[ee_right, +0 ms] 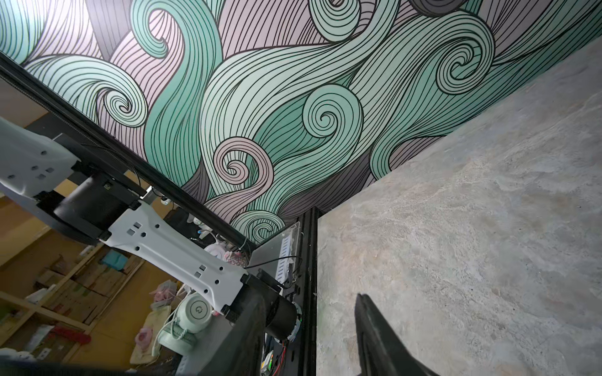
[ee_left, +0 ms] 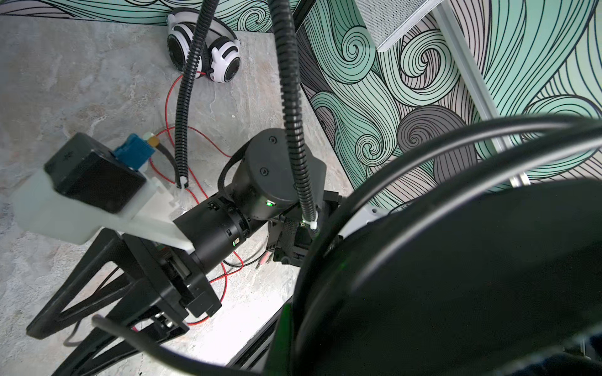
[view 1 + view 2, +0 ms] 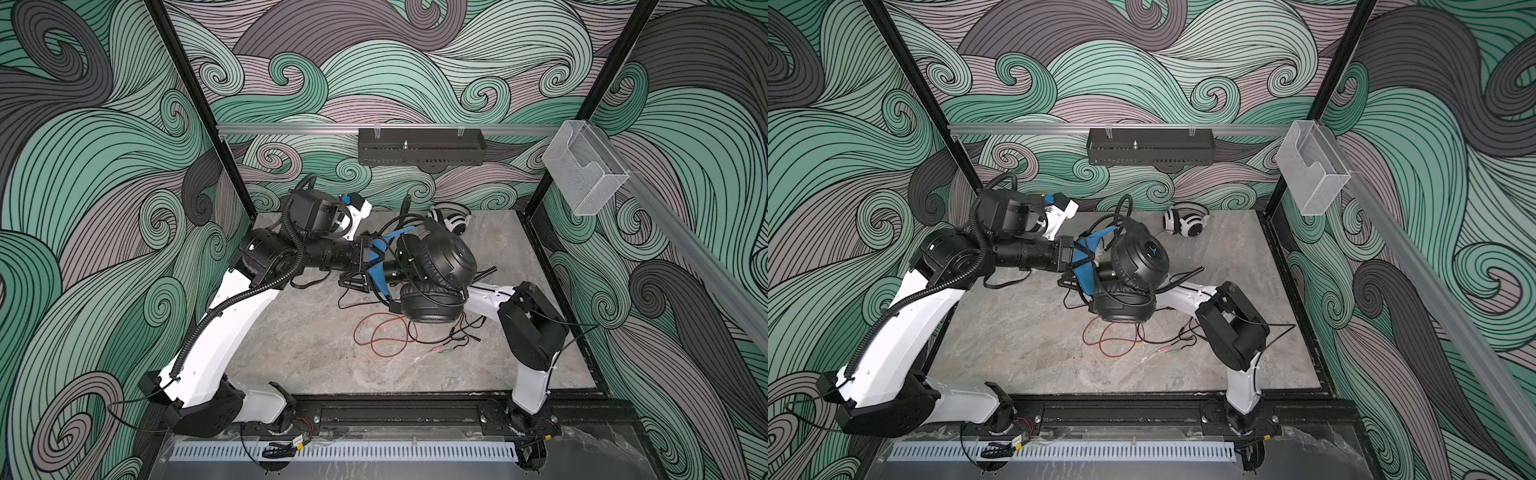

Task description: Wrap the headphones

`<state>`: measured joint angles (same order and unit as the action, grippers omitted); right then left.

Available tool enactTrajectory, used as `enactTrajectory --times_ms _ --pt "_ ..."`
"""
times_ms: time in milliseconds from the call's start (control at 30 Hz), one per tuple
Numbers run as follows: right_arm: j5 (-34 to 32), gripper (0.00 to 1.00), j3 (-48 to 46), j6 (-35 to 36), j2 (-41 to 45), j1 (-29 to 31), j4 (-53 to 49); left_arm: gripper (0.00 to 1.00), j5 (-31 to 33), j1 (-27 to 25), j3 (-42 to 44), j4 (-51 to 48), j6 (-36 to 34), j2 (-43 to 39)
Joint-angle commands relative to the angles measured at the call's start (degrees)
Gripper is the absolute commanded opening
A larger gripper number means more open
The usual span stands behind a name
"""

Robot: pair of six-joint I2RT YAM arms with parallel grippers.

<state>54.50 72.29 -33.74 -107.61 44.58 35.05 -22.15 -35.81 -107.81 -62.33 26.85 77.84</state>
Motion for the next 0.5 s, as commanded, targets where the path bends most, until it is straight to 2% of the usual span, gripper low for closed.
enactTrajectory --times_ms 0,133,267,467 --pt "1.22 0.18 0.59 0.21 1.08 0.27 2.37 0.00 -1.39 -0.57 -2.01 3.21 2.02 -0.50" --pt "-3.01 0.00 -1.93 2.66 4.03 -1.19 -1.32 0.00 0.38 -0.40 -2.14 2.07 1.56 -0.53" --pt "-9.63 0.00 -4.47 3.80 8.70 -6.48 -5.52 0.00 1.85 -0.40 -1.51 0.35 0.29 -0.84" --pt "-19.36 0.00 -1.76 16.70 17.68 -13.71 -26.61 0.00 4.57 -0.35 2.01 -0.96 -1.95 -2.23"
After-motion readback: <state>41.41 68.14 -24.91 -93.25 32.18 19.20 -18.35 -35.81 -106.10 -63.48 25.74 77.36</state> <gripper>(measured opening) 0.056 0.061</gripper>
